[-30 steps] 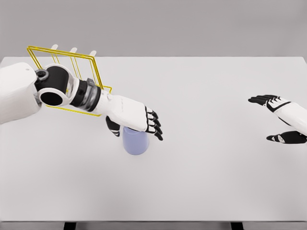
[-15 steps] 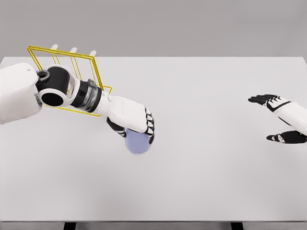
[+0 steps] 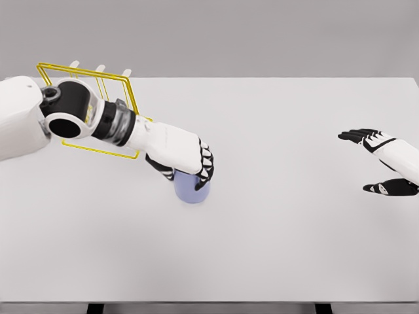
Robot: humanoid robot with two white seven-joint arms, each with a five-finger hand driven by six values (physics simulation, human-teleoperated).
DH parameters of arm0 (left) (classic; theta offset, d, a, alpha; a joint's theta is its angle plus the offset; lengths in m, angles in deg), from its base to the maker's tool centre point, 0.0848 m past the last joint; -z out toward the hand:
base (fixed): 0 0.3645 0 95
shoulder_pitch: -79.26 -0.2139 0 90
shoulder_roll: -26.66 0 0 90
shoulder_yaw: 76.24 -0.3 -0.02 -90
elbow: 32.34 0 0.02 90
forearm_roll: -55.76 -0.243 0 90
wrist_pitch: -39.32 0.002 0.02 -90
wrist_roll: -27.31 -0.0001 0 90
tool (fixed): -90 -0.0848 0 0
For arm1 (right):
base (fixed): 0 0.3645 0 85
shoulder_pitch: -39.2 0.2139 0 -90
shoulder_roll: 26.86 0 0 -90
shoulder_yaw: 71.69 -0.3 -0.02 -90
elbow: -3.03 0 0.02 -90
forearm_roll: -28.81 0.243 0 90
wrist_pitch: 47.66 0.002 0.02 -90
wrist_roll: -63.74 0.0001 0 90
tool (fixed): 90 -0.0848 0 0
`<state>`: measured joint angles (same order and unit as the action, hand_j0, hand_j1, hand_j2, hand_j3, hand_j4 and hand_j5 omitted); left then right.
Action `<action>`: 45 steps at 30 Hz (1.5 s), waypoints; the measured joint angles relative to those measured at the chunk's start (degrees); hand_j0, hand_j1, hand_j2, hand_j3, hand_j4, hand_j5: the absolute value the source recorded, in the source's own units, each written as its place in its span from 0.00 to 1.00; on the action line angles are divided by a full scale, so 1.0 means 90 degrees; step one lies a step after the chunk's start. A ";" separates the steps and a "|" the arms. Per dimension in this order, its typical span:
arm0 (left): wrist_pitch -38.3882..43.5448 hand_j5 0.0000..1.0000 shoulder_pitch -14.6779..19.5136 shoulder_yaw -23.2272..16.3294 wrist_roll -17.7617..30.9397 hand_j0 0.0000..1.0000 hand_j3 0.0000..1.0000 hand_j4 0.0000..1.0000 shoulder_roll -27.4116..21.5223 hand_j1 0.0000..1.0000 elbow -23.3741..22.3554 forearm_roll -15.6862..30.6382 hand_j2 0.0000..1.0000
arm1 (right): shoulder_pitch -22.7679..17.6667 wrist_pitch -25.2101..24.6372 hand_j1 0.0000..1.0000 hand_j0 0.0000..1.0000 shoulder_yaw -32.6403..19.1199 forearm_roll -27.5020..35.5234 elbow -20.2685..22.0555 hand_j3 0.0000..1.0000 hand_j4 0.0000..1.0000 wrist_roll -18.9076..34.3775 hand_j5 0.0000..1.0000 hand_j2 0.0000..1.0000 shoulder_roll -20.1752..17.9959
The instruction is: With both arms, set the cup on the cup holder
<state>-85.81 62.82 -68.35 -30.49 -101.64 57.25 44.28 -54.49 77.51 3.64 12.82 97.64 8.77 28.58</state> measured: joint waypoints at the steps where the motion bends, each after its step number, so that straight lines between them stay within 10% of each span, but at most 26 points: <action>1: 0.0000 0.50 0.0029 0.0007 0.0000 0.50 0.50 0.50 -0.0027 0.50 0.0029 0.0014 0.50 | -0.0010 0.0000 1.00 1.00 -0.0001 0.0002 0.0002 1.00 1.00 0.0000 1.00 1.00 0.0000; 45: -0.0005 0.51 0.0274 0.1522 0.0006 0.51 0.51 0.51 -0.1724 0.51 0.0582 0.1589 0.51 | -0.0127 0.0000 1.00 1.00 0.0057 0.0010 0.0312 1.00 1.00 0.0000 1.00 1.00 0.0062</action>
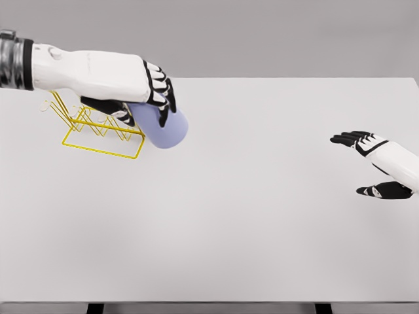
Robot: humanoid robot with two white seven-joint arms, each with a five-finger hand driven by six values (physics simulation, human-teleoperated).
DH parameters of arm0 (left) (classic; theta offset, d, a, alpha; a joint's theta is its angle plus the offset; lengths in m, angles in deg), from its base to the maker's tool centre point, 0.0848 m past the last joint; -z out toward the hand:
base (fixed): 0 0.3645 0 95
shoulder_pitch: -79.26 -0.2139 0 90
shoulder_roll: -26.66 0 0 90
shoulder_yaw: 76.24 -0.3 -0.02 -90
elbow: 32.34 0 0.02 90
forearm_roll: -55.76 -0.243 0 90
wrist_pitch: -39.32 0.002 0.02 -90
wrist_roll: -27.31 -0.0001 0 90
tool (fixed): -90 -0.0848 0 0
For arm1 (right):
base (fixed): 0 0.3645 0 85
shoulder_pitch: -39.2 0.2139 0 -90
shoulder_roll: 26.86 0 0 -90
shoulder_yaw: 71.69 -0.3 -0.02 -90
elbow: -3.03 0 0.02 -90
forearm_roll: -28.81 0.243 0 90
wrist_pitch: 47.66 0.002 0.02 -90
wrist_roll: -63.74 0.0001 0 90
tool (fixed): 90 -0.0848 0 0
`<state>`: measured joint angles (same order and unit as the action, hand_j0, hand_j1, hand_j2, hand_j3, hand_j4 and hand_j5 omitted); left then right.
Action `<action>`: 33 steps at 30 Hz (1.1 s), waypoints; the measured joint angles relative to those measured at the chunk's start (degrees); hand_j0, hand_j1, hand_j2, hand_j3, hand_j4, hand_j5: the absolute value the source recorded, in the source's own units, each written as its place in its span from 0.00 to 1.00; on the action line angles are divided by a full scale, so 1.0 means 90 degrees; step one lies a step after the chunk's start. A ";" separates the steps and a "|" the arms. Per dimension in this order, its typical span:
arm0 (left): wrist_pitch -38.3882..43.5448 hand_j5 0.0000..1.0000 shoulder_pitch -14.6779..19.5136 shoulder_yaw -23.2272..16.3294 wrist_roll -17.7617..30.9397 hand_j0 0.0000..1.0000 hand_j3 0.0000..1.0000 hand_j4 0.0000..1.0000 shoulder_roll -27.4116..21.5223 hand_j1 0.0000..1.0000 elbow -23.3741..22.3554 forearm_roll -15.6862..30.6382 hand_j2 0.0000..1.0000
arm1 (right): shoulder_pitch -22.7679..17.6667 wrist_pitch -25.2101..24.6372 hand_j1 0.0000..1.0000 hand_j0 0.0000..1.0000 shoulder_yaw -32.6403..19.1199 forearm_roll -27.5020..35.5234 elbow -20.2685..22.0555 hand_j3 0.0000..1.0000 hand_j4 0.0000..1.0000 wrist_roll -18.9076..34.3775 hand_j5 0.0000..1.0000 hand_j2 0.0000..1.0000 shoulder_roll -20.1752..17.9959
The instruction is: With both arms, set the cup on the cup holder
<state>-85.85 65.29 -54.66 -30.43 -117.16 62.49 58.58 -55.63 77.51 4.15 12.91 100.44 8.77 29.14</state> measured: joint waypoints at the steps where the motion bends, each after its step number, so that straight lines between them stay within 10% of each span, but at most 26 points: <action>1: 0.0000 0.51 0.0000 0.0001 0.0001 0.51 0.51 0.51 -0.0047 0.51 0.0000 0.0034 0.51 | -0.0010 0.0000 1.00 1.00 -0.0002 -0.0001 -0.0003 1.00 1.00 0.0000 1.00 1.00 -0.0006; 33: -0.0001 0.51 -0.0108 0.0170 -0.0002 0.51 0.51 0.51 -0.1121 0.51 -0.0356 0.0334 0.51 | -0.0146 0.0000 1.00 1.00 -0.0009 0.0000 0.0262 1.00 1.00 0.0000 1.00 1.00 0.0004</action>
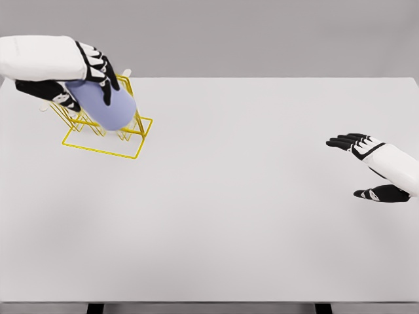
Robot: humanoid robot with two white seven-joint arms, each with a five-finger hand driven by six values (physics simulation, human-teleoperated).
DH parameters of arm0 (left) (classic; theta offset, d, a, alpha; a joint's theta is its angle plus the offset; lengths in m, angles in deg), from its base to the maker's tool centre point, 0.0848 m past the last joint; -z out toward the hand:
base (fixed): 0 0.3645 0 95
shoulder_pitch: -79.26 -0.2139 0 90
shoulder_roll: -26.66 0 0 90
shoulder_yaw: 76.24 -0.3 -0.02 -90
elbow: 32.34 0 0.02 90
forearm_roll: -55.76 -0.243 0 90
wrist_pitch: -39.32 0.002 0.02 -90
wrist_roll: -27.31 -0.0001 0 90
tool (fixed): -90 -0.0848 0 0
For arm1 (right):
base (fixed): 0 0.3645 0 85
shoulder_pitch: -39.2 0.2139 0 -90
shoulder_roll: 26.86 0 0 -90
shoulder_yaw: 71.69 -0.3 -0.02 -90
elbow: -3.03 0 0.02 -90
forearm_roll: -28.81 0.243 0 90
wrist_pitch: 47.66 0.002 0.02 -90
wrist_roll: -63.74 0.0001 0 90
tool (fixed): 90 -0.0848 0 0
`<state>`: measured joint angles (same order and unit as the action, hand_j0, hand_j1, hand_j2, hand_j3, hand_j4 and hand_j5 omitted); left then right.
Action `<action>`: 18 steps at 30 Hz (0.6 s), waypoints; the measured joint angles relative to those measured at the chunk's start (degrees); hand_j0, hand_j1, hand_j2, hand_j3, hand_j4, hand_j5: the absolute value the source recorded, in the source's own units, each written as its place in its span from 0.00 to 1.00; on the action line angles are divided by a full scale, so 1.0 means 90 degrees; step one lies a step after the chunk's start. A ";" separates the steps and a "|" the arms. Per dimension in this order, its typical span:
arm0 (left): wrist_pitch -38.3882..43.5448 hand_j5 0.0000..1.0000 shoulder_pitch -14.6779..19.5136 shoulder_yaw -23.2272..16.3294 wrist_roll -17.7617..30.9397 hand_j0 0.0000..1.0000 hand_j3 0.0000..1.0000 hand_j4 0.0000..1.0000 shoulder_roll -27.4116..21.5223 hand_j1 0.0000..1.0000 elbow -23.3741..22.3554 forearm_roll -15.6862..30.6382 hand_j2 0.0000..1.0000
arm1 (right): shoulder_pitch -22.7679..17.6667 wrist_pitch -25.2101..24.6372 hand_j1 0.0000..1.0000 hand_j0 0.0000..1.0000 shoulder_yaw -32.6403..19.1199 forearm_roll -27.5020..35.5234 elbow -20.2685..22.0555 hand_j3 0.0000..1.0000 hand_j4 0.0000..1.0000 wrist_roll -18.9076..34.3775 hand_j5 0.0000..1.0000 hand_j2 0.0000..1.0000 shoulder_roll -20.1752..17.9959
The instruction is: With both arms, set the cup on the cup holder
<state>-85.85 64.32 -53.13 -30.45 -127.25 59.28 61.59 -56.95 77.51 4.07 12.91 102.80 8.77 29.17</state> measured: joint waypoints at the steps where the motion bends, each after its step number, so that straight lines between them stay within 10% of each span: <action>1: 0.0000 0.51 0.0000 -0.0002 0.0000 0.51 0.51 0.51 -0.0004 0.51 -0.0049 -0.0003 0.51 | 0.0000 0.0000 1.00 1.00 0.0000 0.0000 -0.0001 1.00 1.00 0.0000 1.00 1.00 0.0000; 18: -0.0001 0.51 -0.0127 -0.0039 -0.0005 0.51 0.51 0.51 0.0059 0.51 -0.0645 -0.0027 0.51 | 0.0000 0.0000 1.00 1.00 0.0007 0.0000 0.0005 1.00 1.00 0.0000 1.00 1.00 0.0000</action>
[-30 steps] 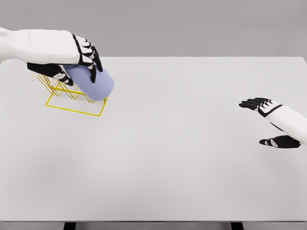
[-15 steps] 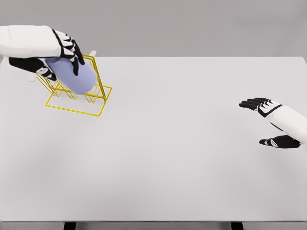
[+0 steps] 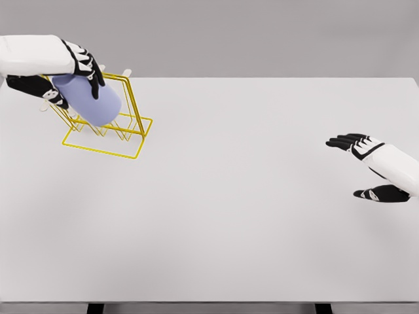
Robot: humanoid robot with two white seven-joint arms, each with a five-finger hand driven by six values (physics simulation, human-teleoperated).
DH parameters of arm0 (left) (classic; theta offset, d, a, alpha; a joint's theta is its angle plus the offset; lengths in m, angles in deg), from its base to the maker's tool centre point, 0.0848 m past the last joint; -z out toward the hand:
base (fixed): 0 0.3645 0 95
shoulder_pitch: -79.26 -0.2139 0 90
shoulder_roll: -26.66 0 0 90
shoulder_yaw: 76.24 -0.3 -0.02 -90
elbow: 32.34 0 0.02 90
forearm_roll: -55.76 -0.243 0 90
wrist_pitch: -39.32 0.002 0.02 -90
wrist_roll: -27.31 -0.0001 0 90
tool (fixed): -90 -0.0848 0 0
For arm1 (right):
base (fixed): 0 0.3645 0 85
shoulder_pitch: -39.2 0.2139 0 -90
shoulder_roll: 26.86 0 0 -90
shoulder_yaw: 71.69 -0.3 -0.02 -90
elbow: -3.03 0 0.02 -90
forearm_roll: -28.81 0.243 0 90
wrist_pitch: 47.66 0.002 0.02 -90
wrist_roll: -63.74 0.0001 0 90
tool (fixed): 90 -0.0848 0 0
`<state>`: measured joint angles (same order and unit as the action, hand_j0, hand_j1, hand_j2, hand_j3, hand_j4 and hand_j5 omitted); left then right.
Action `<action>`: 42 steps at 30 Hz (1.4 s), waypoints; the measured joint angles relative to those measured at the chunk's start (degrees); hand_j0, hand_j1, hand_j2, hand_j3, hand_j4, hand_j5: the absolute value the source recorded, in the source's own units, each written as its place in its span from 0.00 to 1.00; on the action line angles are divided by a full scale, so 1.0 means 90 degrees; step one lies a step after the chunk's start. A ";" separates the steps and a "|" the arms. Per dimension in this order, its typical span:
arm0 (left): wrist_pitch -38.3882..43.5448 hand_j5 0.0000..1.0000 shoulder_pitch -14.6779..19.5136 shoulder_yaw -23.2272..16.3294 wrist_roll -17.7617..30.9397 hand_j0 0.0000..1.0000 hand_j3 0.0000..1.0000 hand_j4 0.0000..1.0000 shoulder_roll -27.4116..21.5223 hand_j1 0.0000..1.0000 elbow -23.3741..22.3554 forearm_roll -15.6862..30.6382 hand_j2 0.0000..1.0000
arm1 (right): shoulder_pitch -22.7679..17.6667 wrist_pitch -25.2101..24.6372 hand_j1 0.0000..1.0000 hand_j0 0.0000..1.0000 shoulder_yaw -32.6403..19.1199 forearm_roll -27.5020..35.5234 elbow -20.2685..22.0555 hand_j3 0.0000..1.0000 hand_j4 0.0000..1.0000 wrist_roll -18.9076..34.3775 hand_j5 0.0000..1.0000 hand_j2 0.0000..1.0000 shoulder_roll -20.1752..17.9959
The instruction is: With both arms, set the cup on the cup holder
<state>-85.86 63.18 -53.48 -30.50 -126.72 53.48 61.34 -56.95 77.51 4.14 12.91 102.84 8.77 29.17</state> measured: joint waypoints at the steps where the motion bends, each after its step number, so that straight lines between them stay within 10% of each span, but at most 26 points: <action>1: 0.0000 0.51 0.0000 -0.0006 0.0000 0.51 0.51 0.51 0.0003 0.51 -0.0038 -0.0003 0.51 | 0.0000 0.0000 1.00 1.00 0.0001 0.0000 0.0000 1.00 1.00 0.0000 1.00 1.00 0.0000; 20: -0.0001 0.54 -0.0283 -0.0019 0.0001 0.54 0.54 0.54 0.0201 0.54 -0.0427 -0.0064 0.54 | 0.0000 0.0000 1.00 1.00 0.0005 -0.0006 0.0001 1.00 1.00 0.0000 1.00 1.00 0.0000; 29: 0.0002 0.90 -0.0303 -0.0018 0.0000 0.90 0.90 0.90 0.0377 0.90 -0.0461 -0.0109 0.90 | 0.0000 0.0000 1.00 1.00 0.0012 -0.0010 0.0001 1.00 1.00 0.0000 1.00 1.00 0.0001; 42: 0.0001 1.00 -0.0303 0.0259 0.0001 1.00 1.00 1.00 0.0075 1.00 0.0032 -0.0068 1.00 | -0.0020 0.0000 1.00 1.00 0.0002 -0.0010 0.0008 1.00 1.00 0.0000 1.00 1.00 0.0004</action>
<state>-85.85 60.45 -51.15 -30.50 -126.04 53.77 60.73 -57.13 77.51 4.15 12.82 102.91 8.77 29.20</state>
